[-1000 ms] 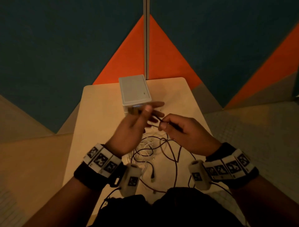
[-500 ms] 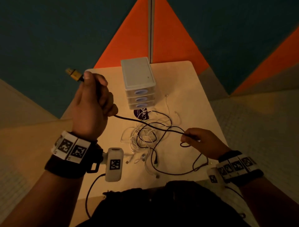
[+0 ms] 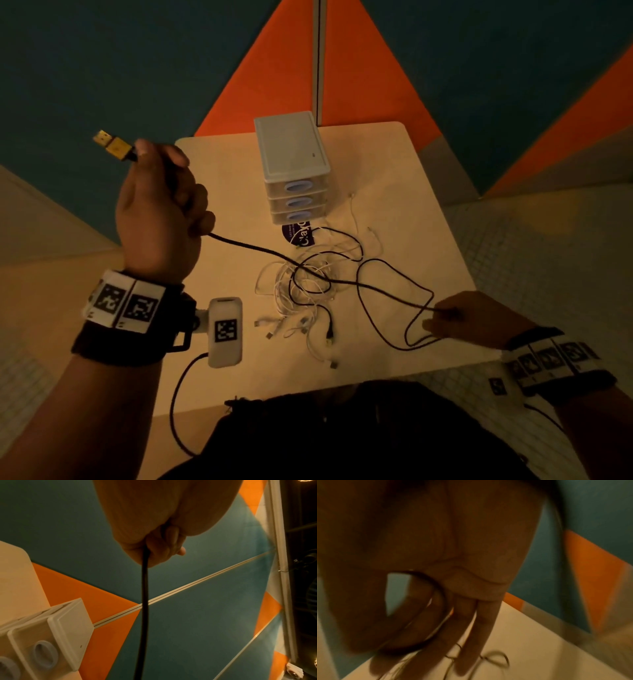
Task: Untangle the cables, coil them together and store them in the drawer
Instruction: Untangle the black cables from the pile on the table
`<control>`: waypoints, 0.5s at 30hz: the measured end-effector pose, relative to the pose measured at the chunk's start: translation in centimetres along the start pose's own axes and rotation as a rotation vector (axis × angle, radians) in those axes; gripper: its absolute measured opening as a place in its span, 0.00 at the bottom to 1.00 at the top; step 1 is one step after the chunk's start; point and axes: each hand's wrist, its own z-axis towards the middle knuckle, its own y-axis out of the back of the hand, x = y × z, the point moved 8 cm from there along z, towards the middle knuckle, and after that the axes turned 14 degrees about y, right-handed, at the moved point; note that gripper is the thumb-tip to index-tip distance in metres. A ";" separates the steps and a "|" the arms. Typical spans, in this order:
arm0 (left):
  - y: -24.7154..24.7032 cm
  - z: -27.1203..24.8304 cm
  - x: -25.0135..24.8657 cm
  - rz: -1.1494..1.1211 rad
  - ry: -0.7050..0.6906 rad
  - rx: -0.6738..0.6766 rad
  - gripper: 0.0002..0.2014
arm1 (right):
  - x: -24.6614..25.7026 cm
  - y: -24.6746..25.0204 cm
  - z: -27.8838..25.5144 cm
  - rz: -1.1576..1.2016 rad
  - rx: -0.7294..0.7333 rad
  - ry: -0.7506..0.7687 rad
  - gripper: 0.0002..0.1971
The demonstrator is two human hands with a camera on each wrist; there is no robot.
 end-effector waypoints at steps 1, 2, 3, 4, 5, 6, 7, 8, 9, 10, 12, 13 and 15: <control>0.4 0.1 -0.1 0.006 -0.009 -0.031 0.22 | -0.3 -0.6 -0.4 0.030 0.020 -0.010 0.19; 0.9 0.2 -0.3 0.005 -0.019 -0.068 0.23 | -0.6 -0.9 -0.8 0.063 0.007 -0.018 0.18; 1.5 0.4 -0.6 -0.004 -0.026 -0.106 0.23 | -1.2 -1.2 -1.2 0.106 -0.024 -0.044 0.16; 2.1 0.5 -0.9 -0.013 -0.027 -0.138 0.22 | -1.9 -1.5 -1.5 0.155 -0.053 -0.079 0.14; 2.6 0.7 -1.1 -0.018 -0.024 -0.162 0.22 | -2.6 -1.9 -1.9 0.191 -0.065 -0.118 0.14; 3.1 0.9 -1.1 -0.019 -0.015 -0.176 0.22 | -3.1 -2.3 -2.2 0.213 -0.064 -0.152 0.18; 3.4 1.1 -0.9 -0.014 -0.003 -0.181 0.23 | -3.3 -2.6 -2.5 0.199 -0.044 -0.187 0.25; 3.4 1.2 -0.6 0.006 0.011 -0.179 0.23 | -3.3 -2.7 -2.6 0.165 -0.021 -0.205 0.32; 3.1 1.2 -0.2 0.051 0.022 -0.165 0.23 | -2.9 -2.7 -2.6 0.113 -0.005 -0.211 0.38; 2.5 1.0 0.2 0.128 0.023 -0.135 0.23 | -2.3 -2.5 -2.4 0.074 -0.018 -0.210 0.42; -0.1 0.1 1.5 0.362 -0.008 -0.006 0.23 | 0.4 -0.9 -1.4 0.062 -0.112 -0.168 0.42; -2.0 -0.8 2.2 0.492 -0.043 0.097 0.22 | 2.6 -0.2 -0.6 0.041 -0.119 -0.117 0.38; -5.7 -2.8 4.2 0.722 -0.126 0.290 0.22 | 7.6 0.8 1.1 -0.072 -0.069 0.026 0.25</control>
